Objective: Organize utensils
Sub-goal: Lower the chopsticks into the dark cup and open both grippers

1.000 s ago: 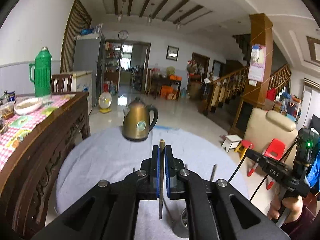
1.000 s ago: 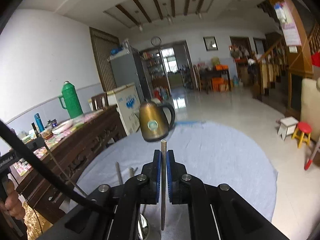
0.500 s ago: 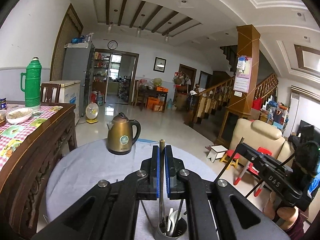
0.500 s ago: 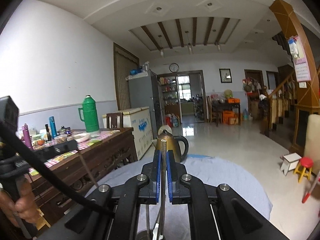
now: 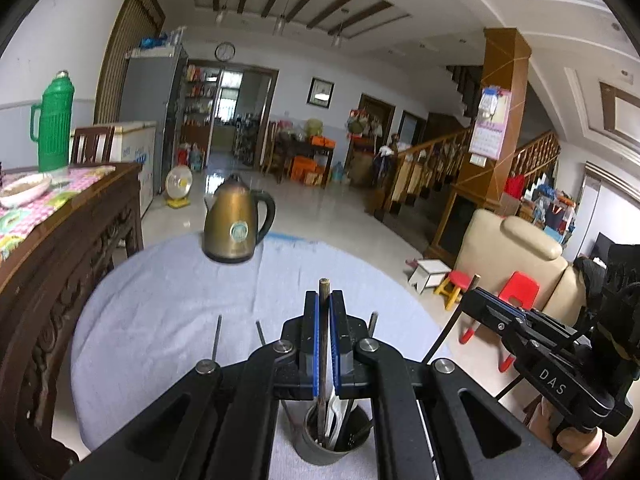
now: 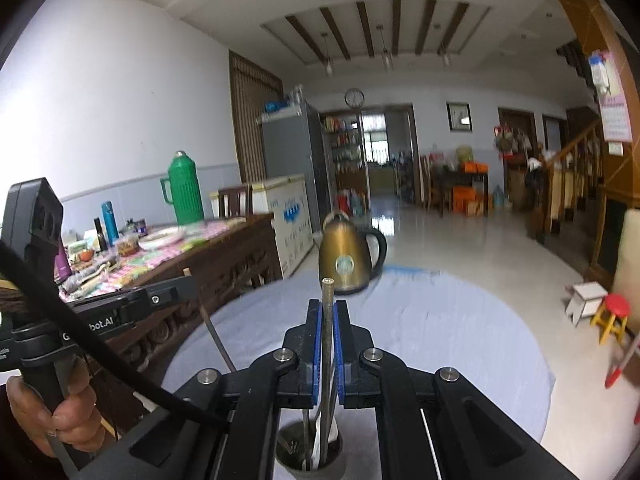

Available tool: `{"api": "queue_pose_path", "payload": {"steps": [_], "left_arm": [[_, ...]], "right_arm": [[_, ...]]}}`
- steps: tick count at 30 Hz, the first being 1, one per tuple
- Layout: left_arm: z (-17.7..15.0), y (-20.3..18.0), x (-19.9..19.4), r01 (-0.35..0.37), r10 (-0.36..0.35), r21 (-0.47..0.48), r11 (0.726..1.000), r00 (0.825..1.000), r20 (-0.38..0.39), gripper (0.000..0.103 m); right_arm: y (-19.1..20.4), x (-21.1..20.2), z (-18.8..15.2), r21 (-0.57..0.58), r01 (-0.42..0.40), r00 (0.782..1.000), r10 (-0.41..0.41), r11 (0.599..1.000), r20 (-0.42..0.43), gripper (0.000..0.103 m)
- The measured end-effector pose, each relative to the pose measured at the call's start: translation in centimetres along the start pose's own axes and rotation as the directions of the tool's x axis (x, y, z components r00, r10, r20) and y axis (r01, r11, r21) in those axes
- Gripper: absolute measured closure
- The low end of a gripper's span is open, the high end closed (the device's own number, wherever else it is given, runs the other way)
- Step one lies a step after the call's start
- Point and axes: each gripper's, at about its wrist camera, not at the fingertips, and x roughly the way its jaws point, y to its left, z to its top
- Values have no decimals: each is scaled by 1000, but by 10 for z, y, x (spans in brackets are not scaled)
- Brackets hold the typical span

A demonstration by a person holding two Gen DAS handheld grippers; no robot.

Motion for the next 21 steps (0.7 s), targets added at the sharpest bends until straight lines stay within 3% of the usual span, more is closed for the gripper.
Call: {"api": "queue_pose_path", "payload": {"steps": [8, 20, 21], "left_arm": [[-11, 6, 16, -10, 9, -14, 1000, 998, -65, 98], [-20, 10, 24, 6, -7, -11, 1000, 992, -129, 98], [-20, 11, 24, -3, 2, -8, 1000, 992, -129, 93]], "right_arm": [[-17, 23, -22, 53, 5, 995, 0, 999, -102, 97], [-33, 41, -31, 162, -44, 985, 70, 986, -158, 96], [-36, 41, -31, 172, -43, 985, 70, 984, -157, 96]]}}
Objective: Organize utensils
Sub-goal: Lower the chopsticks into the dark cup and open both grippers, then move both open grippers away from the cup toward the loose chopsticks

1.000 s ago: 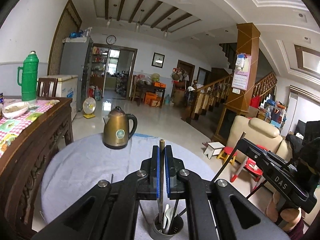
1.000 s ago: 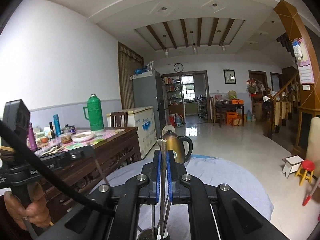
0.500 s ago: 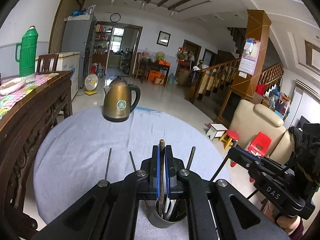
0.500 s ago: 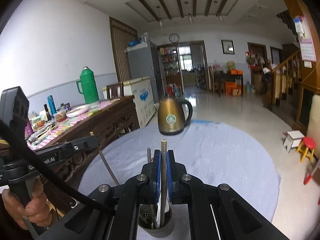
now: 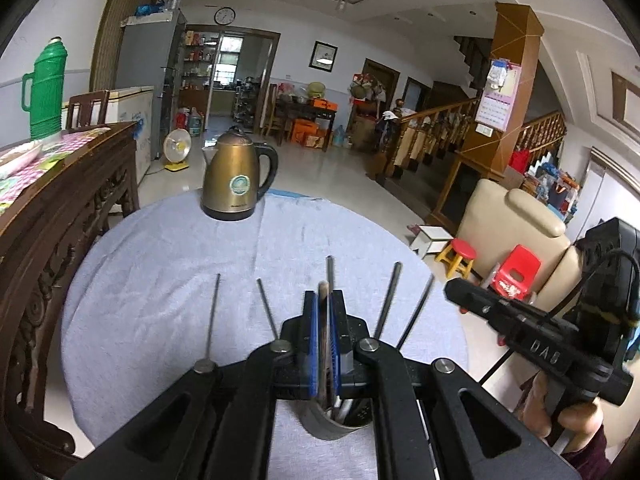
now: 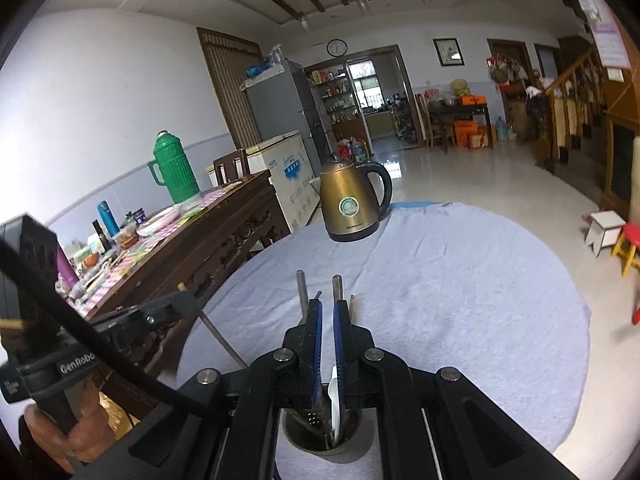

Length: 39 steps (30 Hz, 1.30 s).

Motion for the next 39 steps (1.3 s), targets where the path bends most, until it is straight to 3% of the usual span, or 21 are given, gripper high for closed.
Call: {"api": "queue_pose_path", "payload": {"steps": [4, 7, 10, 15, 20, 32, 39], "left_arm": [[0, 11, -4, -19, 20, -22, 1000, 1000, 21, 57], [-1, 19, -9, -48, 49, -34, 998, 998, 40, 53], [-2, 28, -10, -98, 101, -45, 994, 994, 49, 41], [-8, 41, -7, -189, 190, -64, 980, 981, 23, 36], [-14, 48, -2, -264, 263, -59, 963, 965, -13, 30], [-29, 78, 26, -340, 326, -91, 936, 935, -135, 28], [-29, 77, 35, -410, 404, -22, 912, 905, -137, 28]], "right_arm": [[-8, -5, 0, 33, 4, 1000, -5, 999, 22, 96], [-14, -9, -1, 47, 27, 999, -29, 999, 41, 96], [-22, -9, -3, 69, 38, 999, -40, 997, 35, 96], [-23, -9, -7, 66, 42, 999, -43, 997, 19, 96], [-26, -9, -14, 63, 73, 997, -74, 995, 14, 77], [-65, -10, -22, 150, 142, 990, -144, 978, 3, 77], [-83, -3, -26, 198, 155, 988, -152, 968, -30, 77]]}}
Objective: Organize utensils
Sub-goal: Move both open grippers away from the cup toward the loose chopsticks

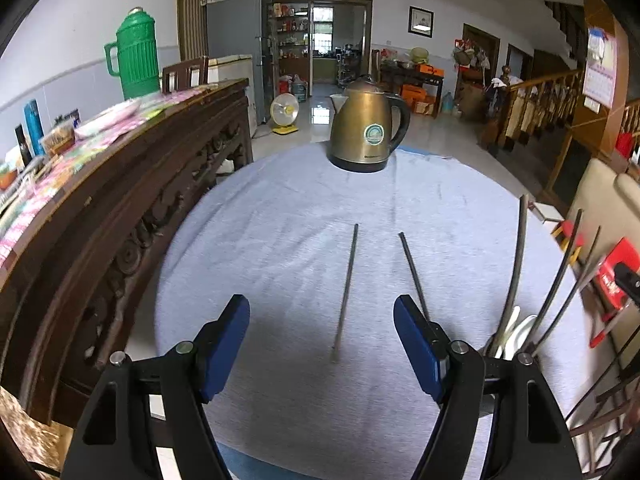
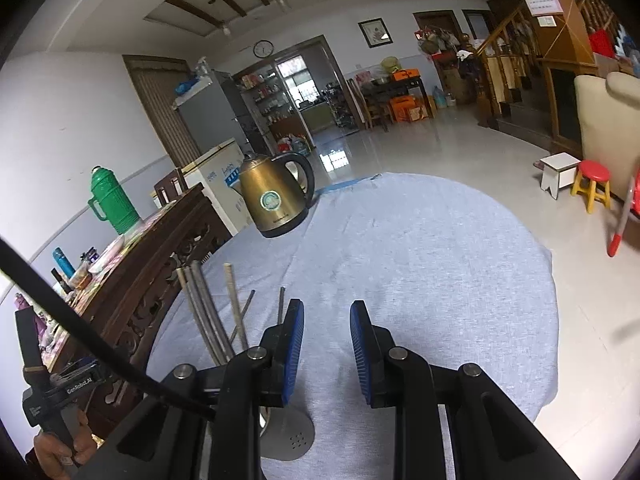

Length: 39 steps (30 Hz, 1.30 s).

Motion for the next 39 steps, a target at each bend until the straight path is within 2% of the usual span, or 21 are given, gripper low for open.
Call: {"api": "queue_pose_path", "payload": {"steps": [8, 24, 30, 39], "left_arm": [[4, 4, 4, -49, 48, 23, 999, 999, 21, 28], [15, 11, 32, -108, 108, 14, 994, 994, -8, 28], [17, 15, 44, -136, 136, 15, 991, 990, -22, 28], [19, 23, 62, -160, 160, 1, 987, 985, -59, 28]], "right_arm": [[0, 11, 1, -4, 13, 1000, -13, 1000, -29, 77], [-12, 51, 14, 31, 16, 994, -13, 999, -106, 77], [-16, 78, 22, 17, 14, 986, -11, 1000, -166, 77], [-19, 132, 39, -39, 3, 962, -13, 999, -274, 77]]}}
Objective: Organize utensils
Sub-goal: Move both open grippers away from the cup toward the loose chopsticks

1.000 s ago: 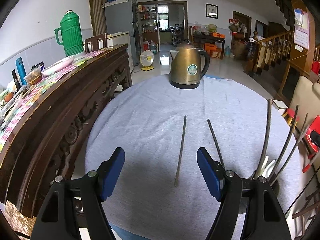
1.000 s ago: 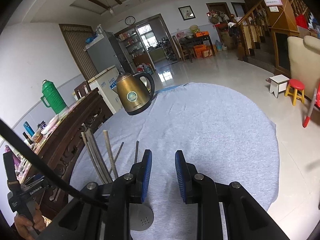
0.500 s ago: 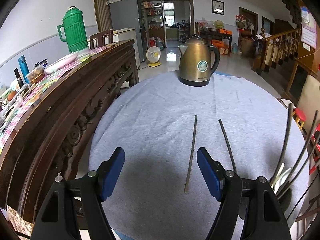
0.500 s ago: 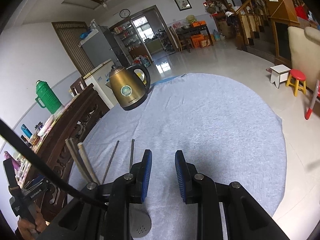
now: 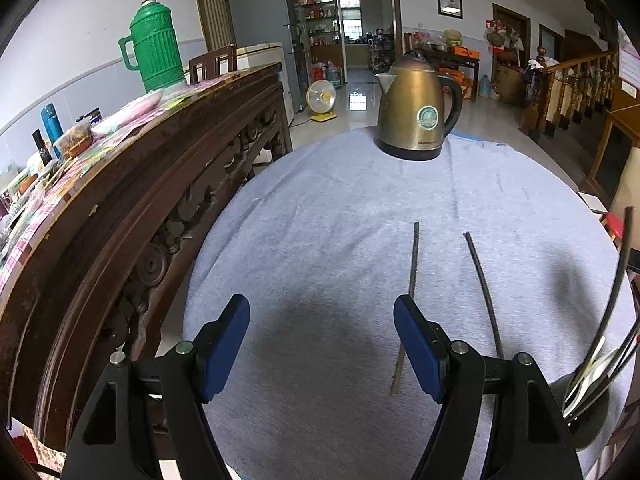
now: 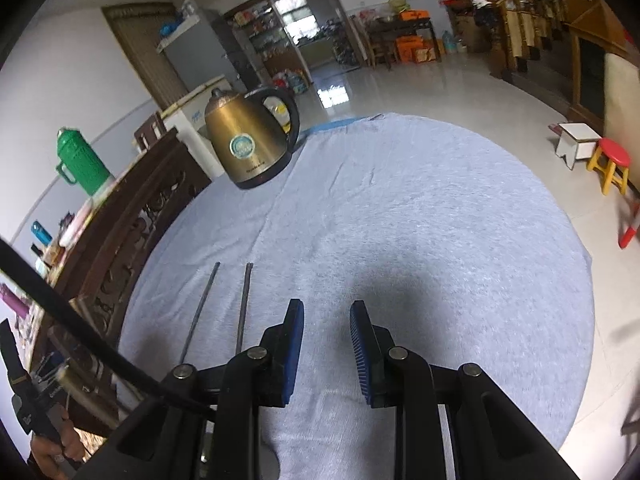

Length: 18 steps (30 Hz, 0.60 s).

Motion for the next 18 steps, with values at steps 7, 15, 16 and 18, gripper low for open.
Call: {"api": "queue_pose_path", "payload": {"steps": [7, 15, 16, 18], "left_arm": [[2, -1, 14, -3, 3, 9, 1000, 1000, -20, 28], [9, -10, 33, -9, 10, 43, 999, 999, -36, 28], [11, -12, 36, -10, 12, 51, 999, 999, -38, 28], [13, -15, 41, -13, 15, 67, 998, 999, -41, 28]], "right_arm": [[-2, 42, 24, -30, -34, 996, 31, 999, -83, 77], [9, 99, 50, -89, -111, 975, 91, 990, -202, 77], [11, 106, 53, -96, -115, 971, 91, 989, -220, 77], [15, 121, 57, -105, -127, 962, 97, 986, -255, 77]]}}
